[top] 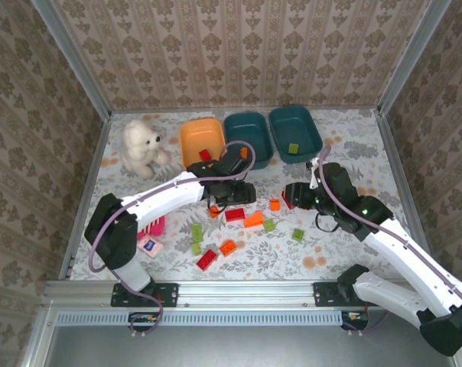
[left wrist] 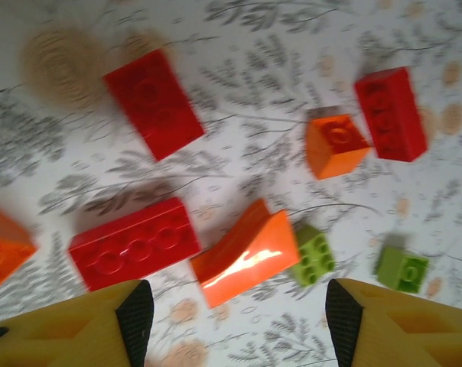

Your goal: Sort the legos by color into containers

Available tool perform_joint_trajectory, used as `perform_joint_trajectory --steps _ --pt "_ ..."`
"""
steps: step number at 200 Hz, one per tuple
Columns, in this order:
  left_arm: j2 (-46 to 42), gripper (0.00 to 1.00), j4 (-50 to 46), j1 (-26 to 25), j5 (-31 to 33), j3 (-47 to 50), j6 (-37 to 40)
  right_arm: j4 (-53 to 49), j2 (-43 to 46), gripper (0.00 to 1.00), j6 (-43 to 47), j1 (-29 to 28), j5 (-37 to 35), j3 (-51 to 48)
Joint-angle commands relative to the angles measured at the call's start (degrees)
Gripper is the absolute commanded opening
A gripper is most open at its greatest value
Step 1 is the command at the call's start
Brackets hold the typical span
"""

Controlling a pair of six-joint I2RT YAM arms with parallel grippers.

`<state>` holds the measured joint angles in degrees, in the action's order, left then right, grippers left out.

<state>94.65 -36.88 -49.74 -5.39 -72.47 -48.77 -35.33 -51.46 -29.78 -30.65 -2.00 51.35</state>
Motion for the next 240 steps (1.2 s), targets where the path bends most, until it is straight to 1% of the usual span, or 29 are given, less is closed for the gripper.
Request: perform_joint_trajectory --steps 1,20,41,63,78,97,118,141,189,214,226,240 --pt "-2.7 0.65 -6.1 -0.3 3.6 2.8 -3.3 -3.2 1.2 0.52 -0.1 0.1 -1.1 -1.1" --pt "-2.8 0.71 -4.5 -0.2 3.6 4.5 -2.3 -2.5 1.3 0.52 -0.7 0.0 0.0 -1.8" --pt "1.2 0.77 -4.5 0.9 5.5 0.5 0.1 -1.5 1.2 0.52 -1.7 0.0 1.8 -2.6" --pt "7.4 0.76 -4.7 3.2 5.2 -4.4 -1.6 -1.3 1.5 0.52 -1.5 0.0 3.2 -2.7" --pt "11.5 0.76 -4.1 3.7 5.0 -8.1 -3.0 -1.1 2.0 0.52 -0.7 0.0 4.6 -2.8" --pt "17.1 0.76 -6.9 3.9 4.8 -14.1 -4.4 -0.9 3.2 0.55 0.1 0.0 6.6 -2.9" --pt "21.5 0.76 -9.6 4.0 6.0 -18.8 -4.9 -1.0 4.6 0.59 0.0 0.1 7.9 -3.3" --pt "25.1 0.76 -10.5 4.9 5.4 -21.8 -5.4 -2.1 6.0 0.60 -0.7 0.1 8.4 -3.3" --pt "30.1 0.66 -13.2 5.4 5.7 -26.1 -5.0 -4.3 7.2 0.60 -0.7 0.2 8.0 -2.7" --pt "30.8 0.58 -13.0 5.3 6.1 -26.1 -4.9 -4.3 6.6 0.60 -0.5 0.2 8.0 -2.5" --pt "31.2 0.52 -12.8 5.3 6.0 -25.9 -4.8 -4.0 6.2 0.60 -0.5 0.1 8.2 -2.4" --pt "31.0 0.41 -12.5 5.2 6.3 -25.8 -4.4 -3.7 5.8 0.60 -0.5 0.2 8.3 -2.2"
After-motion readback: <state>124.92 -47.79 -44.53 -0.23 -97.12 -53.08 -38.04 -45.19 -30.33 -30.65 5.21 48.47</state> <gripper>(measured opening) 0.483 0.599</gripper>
